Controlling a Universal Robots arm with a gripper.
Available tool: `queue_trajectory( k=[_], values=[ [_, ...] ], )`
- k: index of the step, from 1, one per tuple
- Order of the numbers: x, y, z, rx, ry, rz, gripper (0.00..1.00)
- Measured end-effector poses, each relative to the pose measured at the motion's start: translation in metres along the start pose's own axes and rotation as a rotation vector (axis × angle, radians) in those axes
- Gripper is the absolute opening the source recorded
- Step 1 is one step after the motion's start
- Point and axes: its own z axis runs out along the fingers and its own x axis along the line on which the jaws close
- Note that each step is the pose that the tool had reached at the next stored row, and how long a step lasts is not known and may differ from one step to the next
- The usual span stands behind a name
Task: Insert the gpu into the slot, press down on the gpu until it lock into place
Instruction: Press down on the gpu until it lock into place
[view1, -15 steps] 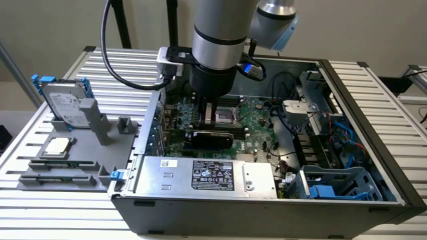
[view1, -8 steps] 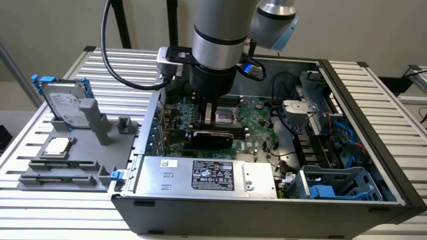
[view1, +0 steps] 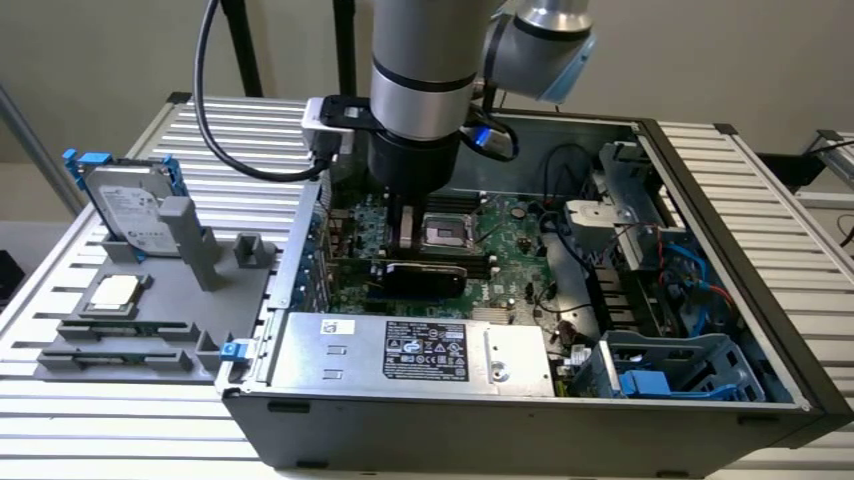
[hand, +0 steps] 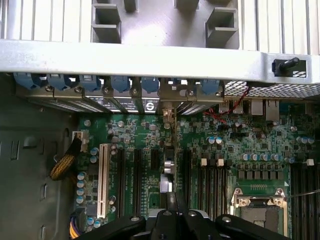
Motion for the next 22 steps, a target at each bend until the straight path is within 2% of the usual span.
queue_trajectory(
  k=[17,19,21,22],
  values=[
    [0.000,0.0004,0.0178,0.0088,0.0013,-0.001,0.11],
    [0.000,0.0004,0.0180,0.0092,0.0007,-0.001,0.11],
    [-0.001,0.0007,0.0118,0.0106,-0.0018,0.000,0.11],
    [-0.001,0.0011,0.0067,0.0098,-0.0002,0.000,0.11]
  ],
)
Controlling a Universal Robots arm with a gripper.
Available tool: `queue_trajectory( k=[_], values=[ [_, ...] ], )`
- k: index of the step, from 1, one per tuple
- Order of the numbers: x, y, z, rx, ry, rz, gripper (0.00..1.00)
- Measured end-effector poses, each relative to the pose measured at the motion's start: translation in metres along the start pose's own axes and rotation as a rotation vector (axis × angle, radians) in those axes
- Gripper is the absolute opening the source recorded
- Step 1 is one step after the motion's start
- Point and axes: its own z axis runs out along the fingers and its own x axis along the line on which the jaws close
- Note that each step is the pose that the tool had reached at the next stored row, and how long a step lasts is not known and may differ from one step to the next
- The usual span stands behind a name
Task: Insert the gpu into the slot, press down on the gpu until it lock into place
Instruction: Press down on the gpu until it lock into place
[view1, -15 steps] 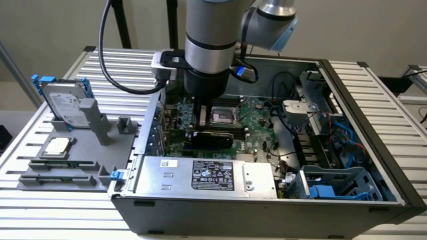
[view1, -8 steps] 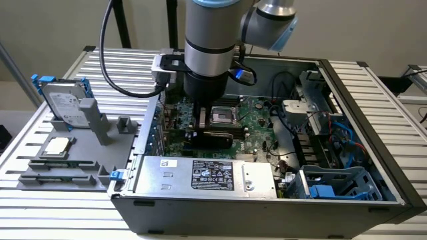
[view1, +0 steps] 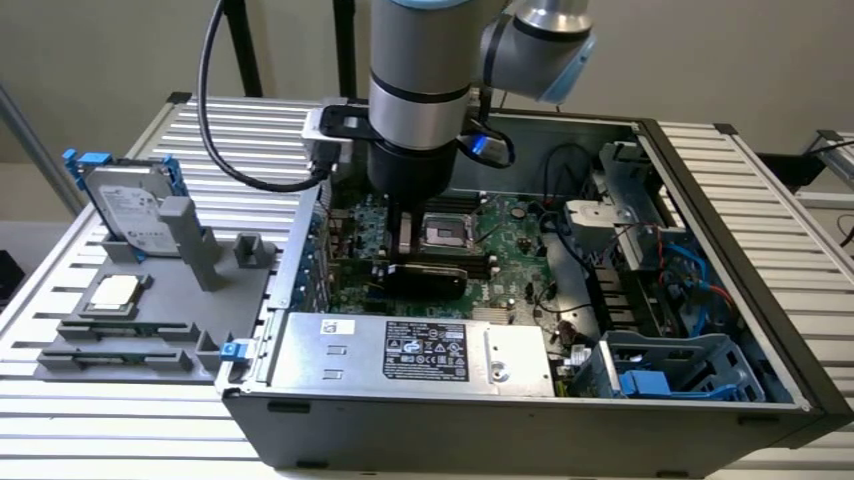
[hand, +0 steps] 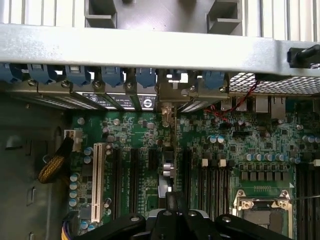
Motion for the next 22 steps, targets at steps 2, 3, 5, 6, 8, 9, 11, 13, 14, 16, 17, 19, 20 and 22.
queue_trajectory(
  k=[2,3,5,6,8,9,11,13,14,16,17,19,20,22],
  values=[
    [-0.0004,0.0004,-0.0079,0.0001,0.0000,0.000,0.11],
    [-0.0005,0.0007,-0.0091,-0.0001,0.0008,0.000,0.11],
    [-0.0004,0.0020,-0.0092,-0.0013,0.0102,-0.004,0.11],
    [-0.0004,0.0027,-0.0092,-0.0026,0.0191,-0.006,0.11],
    [-0.0005,0.0033,-0.0091,-0.0079,0.0408,-0.014,0.11],
    [-0.0005,0.0035,-0.0091,-0.0116,0.0508,-0.018,0.11],
    [-0.0005,0.0037,-0.0091,-0.0210,0.0685,-0.027,0.11],
    [-0.0005,0.0041,-0.0091,-0.0395,0.0745,-0.034,0.11],
    [-0.0005,0.0043,-0.0090,-0.0535,0.0745,-0.035,0.11],
    [-0.0005,0.0047,-0.0091,-0.0842,0.0745,-0.038,0.11],
    [-0.0005,0.0049,-0.0090,-0.1001,0.0740,-0.039,0.11],
    [-0.0005,0.0054,-0.0090,-0.1308,0.0738,-0.041,0.11],
    [-0.0005,0.0057,-0.0090,-0.1461,0.0737,-0.042,0.11],
    [-0.0005,0.0062,-0.0090,-0.1751,0.0733,-0.044,0.11]
  ],
)
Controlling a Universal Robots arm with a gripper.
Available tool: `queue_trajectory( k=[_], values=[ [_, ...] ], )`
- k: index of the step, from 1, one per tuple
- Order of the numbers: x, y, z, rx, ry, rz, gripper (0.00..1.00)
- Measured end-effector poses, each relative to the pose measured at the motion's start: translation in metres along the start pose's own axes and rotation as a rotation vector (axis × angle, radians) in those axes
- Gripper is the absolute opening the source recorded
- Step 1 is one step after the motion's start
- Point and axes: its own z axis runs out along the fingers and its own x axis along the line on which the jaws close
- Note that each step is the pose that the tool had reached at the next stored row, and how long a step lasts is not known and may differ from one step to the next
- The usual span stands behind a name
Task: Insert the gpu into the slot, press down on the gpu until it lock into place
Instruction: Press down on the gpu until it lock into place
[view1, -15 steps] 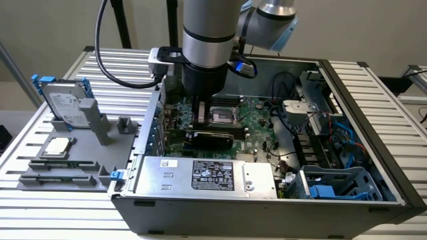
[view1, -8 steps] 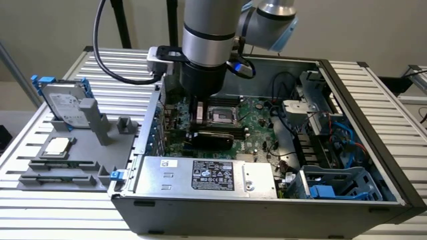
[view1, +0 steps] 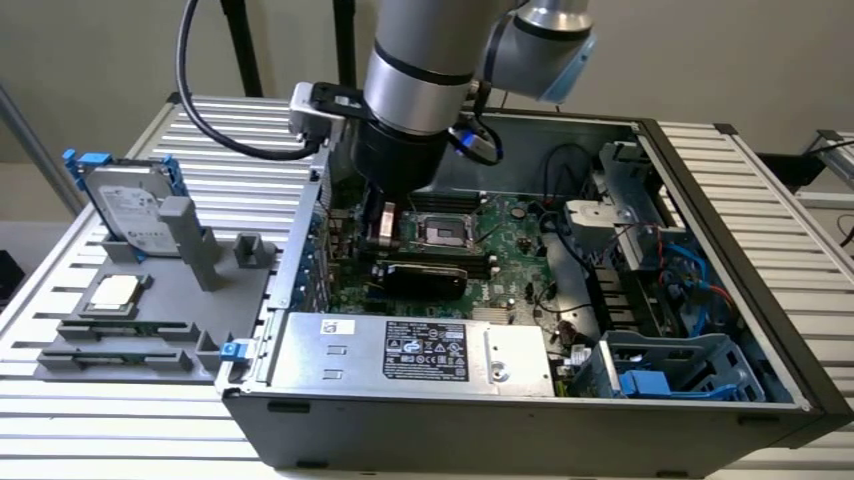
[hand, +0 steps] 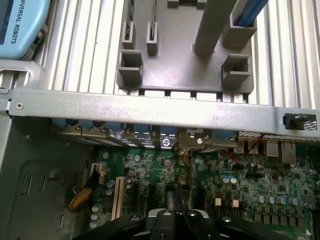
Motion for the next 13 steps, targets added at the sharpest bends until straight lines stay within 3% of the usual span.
queue_trajectory(
  k=[4,7,9,11,13],
  values=[
    [0.0000,0.0006,0.0001,-0.0588,-0.0015,-0.006,0.11],
    [-0.0001,0.0007,0.0001,-0.1068,-0.0032,-0.009,0.11],
    [-0.0002,0.0007,0.0002,-0.1349,-0.0045,-0.010,0.11],
    [-0.0004,0.0007,0.0001,-0.1555,-0.0053,-0.010,0.11],
    [-0.0005,0.0007,0.0001,-0.1672,-0.0059,-0.010,0.11]
  ],
)
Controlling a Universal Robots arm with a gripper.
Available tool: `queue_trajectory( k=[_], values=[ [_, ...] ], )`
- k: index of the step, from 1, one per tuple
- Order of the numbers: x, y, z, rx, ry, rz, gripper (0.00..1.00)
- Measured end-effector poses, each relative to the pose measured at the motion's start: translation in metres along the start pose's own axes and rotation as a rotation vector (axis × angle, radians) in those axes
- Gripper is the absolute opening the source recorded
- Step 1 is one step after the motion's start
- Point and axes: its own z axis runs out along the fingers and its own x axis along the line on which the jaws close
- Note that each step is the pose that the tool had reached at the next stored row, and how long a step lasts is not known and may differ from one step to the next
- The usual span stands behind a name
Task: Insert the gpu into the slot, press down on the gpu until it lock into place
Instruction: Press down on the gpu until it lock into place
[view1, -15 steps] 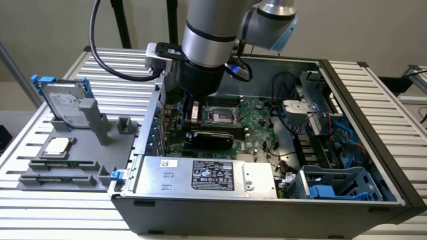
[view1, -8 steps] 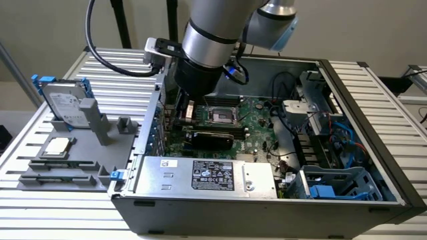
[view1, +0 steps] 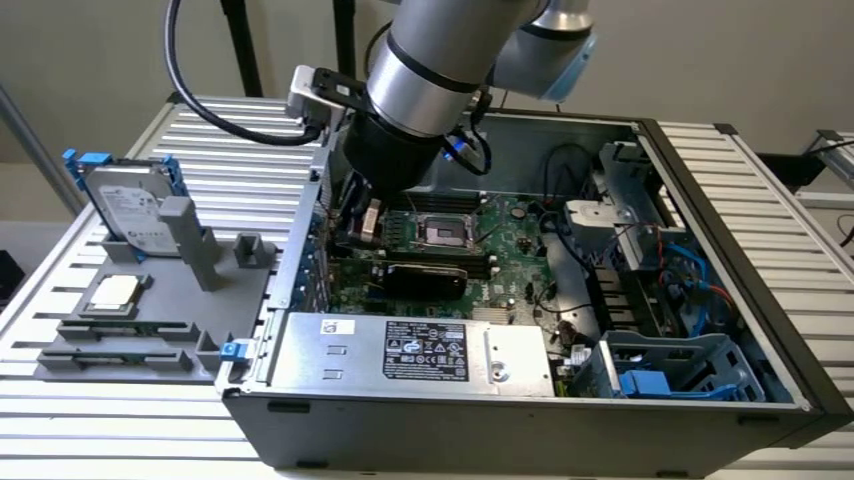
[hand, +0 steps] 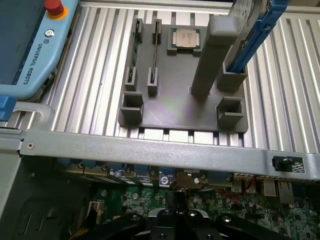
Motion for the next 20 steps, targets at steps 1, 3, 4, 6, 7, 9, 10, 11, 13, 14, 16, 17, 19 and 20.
queue_trajectory(
  k=[1,3,4,6,7,9,10,11,13,14,16,17,19,20],
  values=[
    [0.0000,0.0001,0.0000,-0.0012,-0.0001,0.000,0.11],
    [-0.0001,0.0000,0.0001,-0.0022,-0.0007,0.001,0.11],
    [-0.0001,-0.0001,0.0002,-0.0025,-0.0010,0.002,0.11],
    [-0.0004,-0.0003,0.0005,-0.0029,-0.0017,0.003,0.11],
    [-0.0005,-0.0004,0.0007,-0.0032,-0.0021,0.004,0.11],
    [-0.0008,-0.0003,0.0011,-0.0049,-0.0038,0.008,0.11],
    [-0.0009,-0.0002,0.0014,-0.0057,-0.0052,0.012,0.11],
    [-0.0010,-0.0001,0.0016,-0.0067,-0.0067,0.015,0.11],
    [-0.0012,-0.0001,0.0020,-0.0091,-0.0102,0.023,0.11],
    [-0.0013,0.0000,0.0021,-0.0101,-0.0117,0.027,0.11],
    [-0.0015,0.0000,0.0024,-0.0117,-0.0145,0.033,0.11],
    [-0.0016,0.0001,0.0025,-0.0126,-0.0158,0.036,0.11],
    [-0.0016,0.0001,0.0026,-0.0150,-0.0181,0.042,0.11],
    [-0.0017,0.0002,0.0027,-0.0161,-0.0190,0.044,0.11]
  ],
)
